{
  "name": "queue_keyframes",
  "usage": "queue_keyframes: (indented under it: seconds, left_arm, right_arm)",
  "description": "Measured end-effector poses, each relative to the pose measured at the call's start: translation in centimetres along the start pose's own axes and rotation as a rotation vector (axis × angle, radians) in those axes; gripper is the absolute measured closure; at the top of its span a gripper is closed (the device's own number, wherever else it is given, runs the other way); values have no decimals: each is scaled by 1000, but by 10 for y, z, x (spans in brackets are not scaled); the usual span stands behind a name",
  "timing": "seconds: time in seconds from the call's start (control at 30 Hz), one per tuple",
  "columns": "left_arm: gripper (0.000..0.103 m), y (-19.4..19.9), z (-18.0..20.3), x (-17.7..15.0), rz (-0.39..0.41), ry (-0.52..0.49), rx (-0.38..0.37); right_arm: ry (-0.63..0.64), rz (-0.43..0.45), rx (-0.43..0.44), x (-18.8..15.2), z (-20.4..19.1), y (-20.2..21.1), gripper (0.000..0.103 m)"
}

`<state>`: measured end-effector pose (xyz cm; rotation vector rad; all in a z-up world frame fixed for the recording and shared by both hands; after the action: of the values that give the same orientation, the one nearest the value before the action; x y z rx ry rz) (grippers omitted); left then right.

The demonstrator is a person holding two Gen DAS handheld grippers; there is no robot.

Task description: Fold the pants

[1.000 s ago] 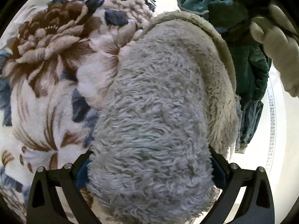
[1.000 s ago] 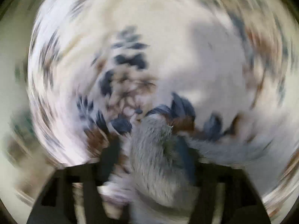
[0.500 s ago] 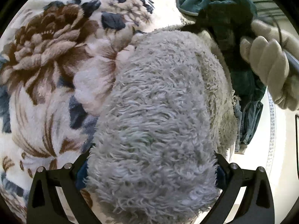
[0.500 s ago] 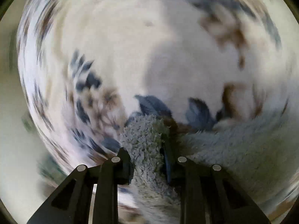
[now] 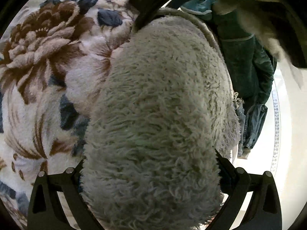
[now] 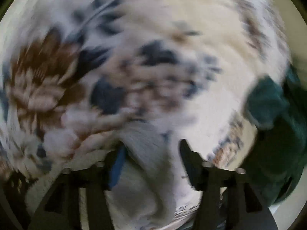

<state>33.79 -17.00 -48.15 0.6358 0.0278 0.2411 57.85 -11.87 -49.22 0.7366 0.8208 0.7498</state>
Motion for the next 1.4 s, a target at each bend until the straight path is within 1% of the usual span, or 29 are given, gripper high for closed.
queue_keyframes:
  seconds: [0.03, 0.07, 0.1, 0.13, 0.2, 0.27, 0.3, 0.33, 0.37, 0.4, 0.43, 0.47, 0.5, 0.53, 0.57, 0.6, 0.63, 0.67, 0.7, 0.77, 0.83, 0.9, 0.93, 1.03, 1.1, 1.2, 1.33, 1.37, 1.4]
  left_arm:
    - [0, -1, 2, -1, -2, -6, 0]
    - [0, -2, 3, -1, -4, -13, 3]
    - [0, -2, 5, -1, -9, -24, 6]
    - [0, -4, 7, -1, -11, -30, 7]
    - [0, -6, 9, -3, -18, -41, 11]
    - [0, -10, 9, -4, -26, -46, 14]
    - [0, -11, 8, -5, -30, -45, 14]
    - [0, -12, 8, -5, -33, -43, 13]
    - [0, -12, 8, -5, -36, -42, 14]
    - [0, -12, 8, -5, -38, -39, 13]
    - [0, -11, 9, -4, -40, -33, 12]
    - [0, -8, 9, -3, -39, -29, 11]
    - [0, -6, 11, -3, -36, -29, 17]
    - [0, -2, 12, -2, -29, -29, 21]
    - [0, 3, 11, -1, -16, -31, 23]
    - [0, 7, 13, 0, -3, -37, 29]
    - [0, 9, 15, 2, 7, -48, 44]
    - [0, 11, 15, 5, 18, -54, 54]
    - [0, 14, 16, 9, 38, -56, 61]
    - [0, 17, 17, 18, 57, -61, 54]
    - [0, 18, 19, 29, 73, -76, 40]
    - [0, 12, 23, 42, 80, -110, 13]
    - [0, 8, 24, 47, 75, -123, -5]
    - [0, -27, 25, 61, -21, -146, -77]
    - [0, -40, 28, 61, -59, -146, -109]
    - [0, -51, 48, 52, -89, -204, -118]
    - [0, -59, 70, 32, -113, -235, -143]
    - [0, -60, 73, 29, -118, -240, -143]
    - [0, -61, 77, 25, -118, -247, -143]
  right_arm:
    - [86, -19, 17, 5, -16, -10, 29]
    - [151, -35, 7, 8, -29, -19, 29]
    - [197, -47, -33, 10, -36, -29, 29]
    - [205, -50, -36, 13, -37, -36, 43]
    - [10, -89, 57, 21, -11, -50, 69]
    - [-393, -167, 256, 13, 48, -73, 88]
    - [-525, -189, 307, 5, 68, -82, 99]
    - [-694, -221, 389, -8, 93, -93, 99]
    - [-833, -254, 513, -23, 111, -103, 99]
    - [-872, -263, 580, -28, 117, -104, 97]
    - [-858, -235, 656, -31, 122, -94, 94]
    - [-819, -199, 666, -30, 123, -82, 89]
    - [-754, -139, 649, -29, 123, -62, 67]
    - [-643, -53, 571, -25, 119, -32, 36]
    - [-575, -14, 517, -21, 113, -18, 24]
    - [-478, 33, 448, -17, 103, -1, 17]
    - [-339, 65, 358, -8, 84, 11, 17]
    - [-237, 55, 275, -1, 66, 12, 17]
    - [-133, 20, 189, 5, 49, 3, 17]
    - [22, -51, 76, 14, 15, -17, 19]
    - [164, -96, 3, 20, -18, -38, 44]
    - [245, -75, 5, 25, -31, -44, 58]
    - [242, -75, 7, 26, -31, -45, 63]
    - [68, -107, 108, 25, -3, -46, 77]
    - [-116, -126, 203, 20, 27, -50, 81]
    - [-402, -172, 363, -2, 73, -64, 84]
    - [-1011, -300, 861, -62, 134, -111, 95]
    - [-1116, -320, 936, -77, 143, -119, 96]
    - [-1161, -324, 973, -87, 152, -122, 96]
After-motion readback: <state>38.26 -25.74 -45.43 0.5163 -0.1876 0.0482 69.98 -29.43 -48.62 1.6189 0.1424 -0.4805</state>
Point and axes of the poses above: each gripper's, at about its wrist camera, not at the fingertips, and y roughly against the way its jaws point, z to its right, x to its top, the point moved 2 cm from there along -y, roughly the way its jaws point, and after that the axes turned 14 degrees about -x, right-handed, at the moved point
